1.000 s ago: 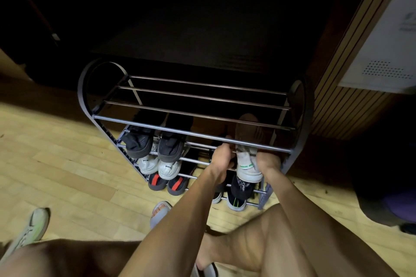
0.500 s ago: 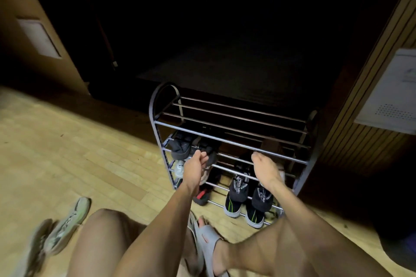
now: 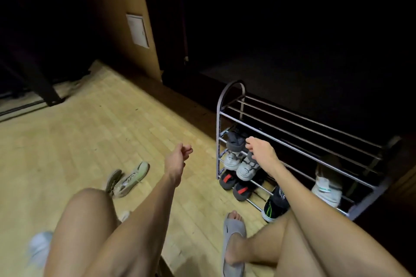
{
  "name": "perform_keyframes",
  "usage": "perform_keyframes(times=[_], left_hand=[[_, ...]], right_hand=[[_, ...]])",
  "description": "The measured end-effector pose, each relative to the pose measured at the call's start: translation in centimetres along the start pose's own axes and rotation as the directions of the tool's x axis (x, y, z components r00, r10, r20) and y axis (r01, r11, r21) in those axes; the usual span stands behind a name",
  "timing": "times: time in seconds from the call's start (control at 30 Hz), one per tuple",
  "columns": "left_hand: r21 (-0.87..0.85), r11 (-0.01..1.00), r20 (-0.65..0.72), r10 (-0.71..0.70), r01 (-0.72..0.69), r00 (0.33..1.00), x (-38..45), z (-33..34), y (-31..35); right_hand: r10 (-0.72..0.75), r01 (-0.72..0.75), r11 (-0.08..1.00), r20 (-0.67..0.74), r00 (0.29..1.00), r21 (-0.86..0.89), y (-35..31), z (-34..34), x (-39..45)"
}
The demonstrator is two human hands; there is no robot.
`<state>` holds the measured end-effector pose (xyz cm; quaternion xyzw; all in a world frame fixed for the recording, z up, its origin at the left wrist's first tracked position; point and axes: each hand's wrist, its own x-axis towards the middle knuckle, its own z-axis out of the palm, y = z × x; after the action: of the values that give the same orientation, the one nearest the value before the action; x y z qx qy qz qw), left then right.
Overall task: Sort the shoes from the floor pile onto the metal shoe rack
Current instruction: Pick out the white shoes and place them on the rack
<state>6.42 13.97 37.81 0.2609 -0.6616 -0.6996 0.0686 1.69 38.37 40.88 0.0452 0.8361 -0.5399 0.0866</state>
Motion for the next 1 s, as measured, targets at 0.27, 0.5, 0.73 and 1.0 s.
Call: perform_keyframes(times=[0.27, 0.5, 0.73, 1.0], left_hand=[[-0.068, 0.996, -0.256, -0.081, 0.066, 0.963, 1.5, -11.2, -3.0], [-0.121, 0.987, -0.426, -0.15, 0.108, 0.892, 3.7, -19.9, -6.5], [-0.129, 0.964, -0.501, -0.266, 0.233, 0.824, 4.6, -25.7, -12.5], [-0.124, 0.936, -0.537, -0.344, 0.331, 0.77, 5.7, -29.6, -16.9]], right_hand=[[-0.048, 0.06, 0.997, 0.259, 0.965, -0.04, -3.6, 11.3, 3.6], [-0.013, 0.056, 0.994, 0.408, 0.913, -0.094, -3.6, 21.4, 5.9], [0.064, 0.025, 0.987, 0.526, 0.848, -0.161, -1.4, 29.3, 7.8], [0.132, -0.013, 0.981, 0.615, 0.778, -0.195, 0.9, 36.4, 8.2]])
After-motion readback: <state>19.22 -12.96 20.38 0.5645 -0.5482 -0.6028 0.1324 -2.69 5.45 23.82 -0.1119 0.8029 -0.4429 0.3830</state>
